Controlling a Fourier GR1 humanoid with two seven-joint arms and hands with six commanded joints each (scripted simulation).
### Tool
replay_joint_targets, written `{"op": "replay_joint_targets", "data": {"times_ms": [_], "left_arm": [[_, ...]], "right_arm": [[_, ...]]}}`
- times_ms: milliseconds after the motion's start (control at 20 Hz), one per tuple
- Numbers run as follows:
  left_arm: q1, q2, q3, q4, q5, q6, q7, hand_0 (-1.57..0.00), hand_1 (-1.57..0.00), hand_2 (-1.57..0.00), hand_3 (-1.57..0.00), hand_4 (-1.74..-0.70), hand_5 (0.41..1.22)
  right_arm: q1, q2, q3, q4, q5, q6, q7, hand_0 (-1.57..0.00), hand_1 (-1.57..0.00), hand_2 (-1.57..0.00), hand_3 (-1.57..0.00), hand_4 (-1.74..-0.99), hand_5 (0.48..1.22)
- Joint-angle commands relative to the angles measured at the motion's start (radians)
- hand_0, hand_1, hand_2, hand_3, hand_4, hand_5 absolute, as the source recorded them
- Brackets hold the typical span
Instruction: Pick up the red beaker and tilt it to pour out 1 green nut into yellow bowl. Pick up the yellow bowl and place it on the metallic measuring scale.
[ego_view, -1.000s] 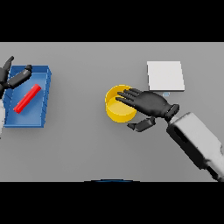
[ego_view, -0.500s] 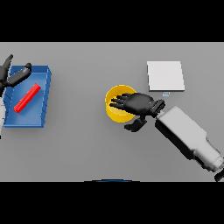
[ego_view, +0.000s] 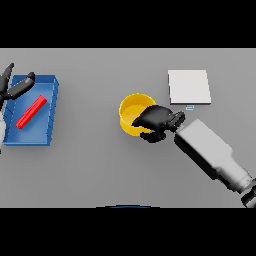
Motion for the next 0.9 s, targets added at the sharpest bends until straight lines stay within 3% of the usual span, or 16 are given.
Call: {"op": "replay_joint_targets", "data": {"times_ms": [0, 100, 300, 600, 850], "left_arm": [[0.002, 0.005, 0.004, -0.007, 0.007, -0.006, -0.001, 0.0, 0.0, 0.0, 0.0, -0.79, 0.71], [0.007, 0.006, 0.003, -0.008, 0.008, -0.011, -0.005, 0.0, 0.0, 0.0, 0.0, -0.79, 0.707], [0.005, 0.003, -0.005, -0.009, 0.001, -0.011, -0.002, 0.0, 0.0, 0.0, 0.0, -0.78, 0.71], [0.01, 0.005, -0.004, -0.03, 0.006, -0.012, 0.011, 0.0, 0.0, 0.0, 0.0, -0.78, 0.704], [0.01, 0.006, -0.003, -0.035, 0.013, -0.019, 0.013, 0.0, 0.0, 0.0, 0.0, -0.78, 0.702]], "right_arm": [[0.003, -0.005, 0.001, 0.002, -0.007, -0.006, -0.024, -0.86, -0.83, -0.79, -0.68, -1.492, 1.052], [-0.01, -0.01, 0.0, -0.001, -0.008, 0.01, -0.021, -1.11, -1.09, -1.07, -0.88, -1.578, 1.113], [0.0, -0.023, 0.006, -0.026, -0.031, 0.039, 0.0, -1.38, -1.38, -1.29, -1.11, -1.674, 1.177], [-0.013, -0.062, -0.019, -0.081, -0.063, 0.078, -0.002, -1.52, -1.52, -1.41, -1.18, -1.724, 1.209], [-0.017, -0.103, -0.06, -0.179, -0.095, 0.152, 0.068, -1.55, -1.55, -1.49, -1.15, -1.735, 1.217]]}}
